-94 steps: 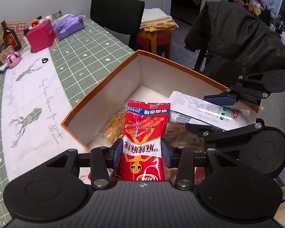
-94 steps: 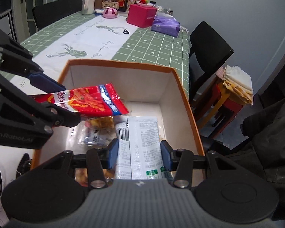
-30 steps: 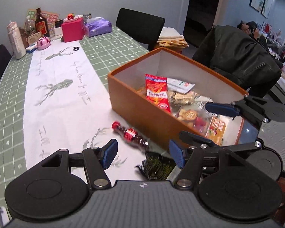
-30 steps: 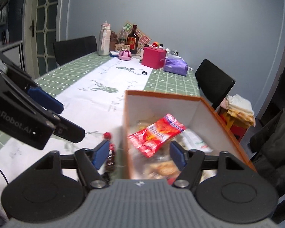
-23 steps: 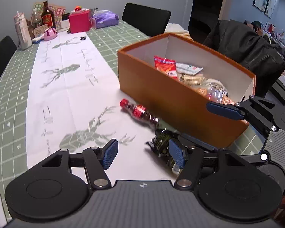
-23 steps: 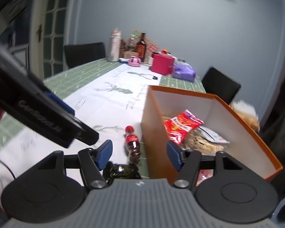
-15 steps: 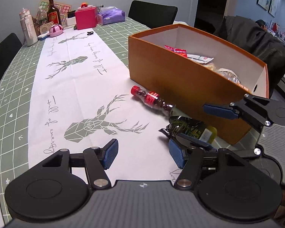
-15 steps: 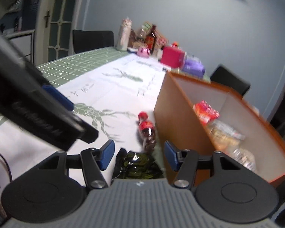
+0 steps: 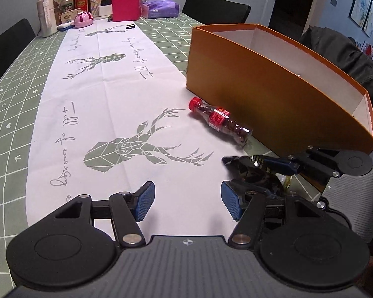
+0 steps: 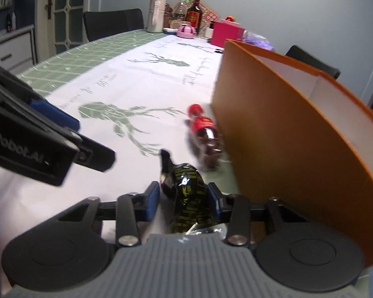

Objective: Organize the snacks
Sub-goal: 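Move both tools back toward the dark green bag beside the cola bottle, then grasp the dark green bag with left tool and lift it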

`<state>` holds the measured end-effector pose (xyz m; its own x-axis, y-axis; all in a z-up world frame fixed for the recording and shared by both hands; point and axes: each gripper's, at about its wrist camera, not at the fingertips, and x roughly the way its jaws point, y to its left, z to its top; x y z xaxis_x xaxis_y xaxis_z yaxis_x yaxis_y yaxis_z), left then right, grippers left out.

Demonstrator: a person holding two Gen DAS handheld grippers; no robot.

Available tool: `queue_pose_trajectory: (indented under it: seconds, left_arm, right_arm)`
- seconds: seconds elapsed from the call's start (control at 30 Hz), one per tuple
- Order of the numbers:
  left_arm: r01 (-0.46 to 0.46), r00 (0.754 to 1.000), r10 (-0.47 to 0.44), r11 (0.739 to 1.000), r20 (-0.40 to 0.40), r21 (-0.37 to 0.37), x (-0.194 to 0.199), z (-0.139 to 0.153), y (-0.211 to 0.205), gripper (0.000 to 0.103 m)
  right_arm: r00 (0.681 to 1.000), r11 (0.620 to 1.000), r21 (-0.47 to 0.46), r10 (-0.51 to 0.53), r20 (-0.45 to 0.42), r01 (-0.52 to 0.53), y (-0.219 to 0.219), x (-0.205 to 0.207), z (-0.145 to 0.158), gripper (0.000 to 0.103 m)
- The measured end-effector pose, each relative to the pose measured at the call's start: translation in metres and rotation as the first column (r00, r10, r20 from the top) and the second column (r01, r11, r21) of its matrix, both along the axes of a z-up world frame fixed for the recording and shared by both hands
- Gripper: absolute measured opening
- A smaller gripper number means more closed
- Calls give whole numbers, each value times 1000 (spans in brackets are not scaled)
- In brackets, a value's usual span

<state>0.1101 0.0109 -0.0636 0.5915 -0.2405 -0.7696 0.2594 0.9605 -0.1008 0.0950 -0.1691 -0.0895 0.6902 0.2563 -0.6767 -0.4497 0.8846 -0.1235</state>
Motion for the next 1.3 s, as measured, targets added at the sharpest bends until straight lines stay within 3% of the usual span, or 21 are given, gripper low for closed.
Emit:
queue_pose_trajectory:
  seconds: [0.27,0.43,0.5,0.73,0.93,1.1,1.3]
  left_arm:
    - [-89,996,89,996,1,-10,-8,4,37,73]
    - [-111,994,110,992,-10,-67,-11,7,49,73]
    - [-106,994,105,990,-14,-94,-11,8,49,73]
    - [-99,995,97,985,-23,-145,-12,9,42,74]
    - [-74,997,70,987,-35,-143,-14,3,29,74]
    - [-153,986,133,963,-102,-222,-10,-7,24,74]
    - [-188,975,154,956,-162,-225,-7,-21,10,74]
  right_arm:
    - [987,988,-18,154,39,-154,50,-8,-2,42]
    - [978,979,-68,195,77,-190,53,-23,5,59]
    - [976,978,-85,199,86,-192,48,-30,9,60]
    - [979,983,-69,179,99,-173,21,-53,25,61]
    - [985,996,-66,69,155,-60,-3,-60,29,60]
    - [984,989,-146,0,180,27,-5,-46,16,51]
    - [990,988,-153,4,138,18,-4,-41,-2,46]
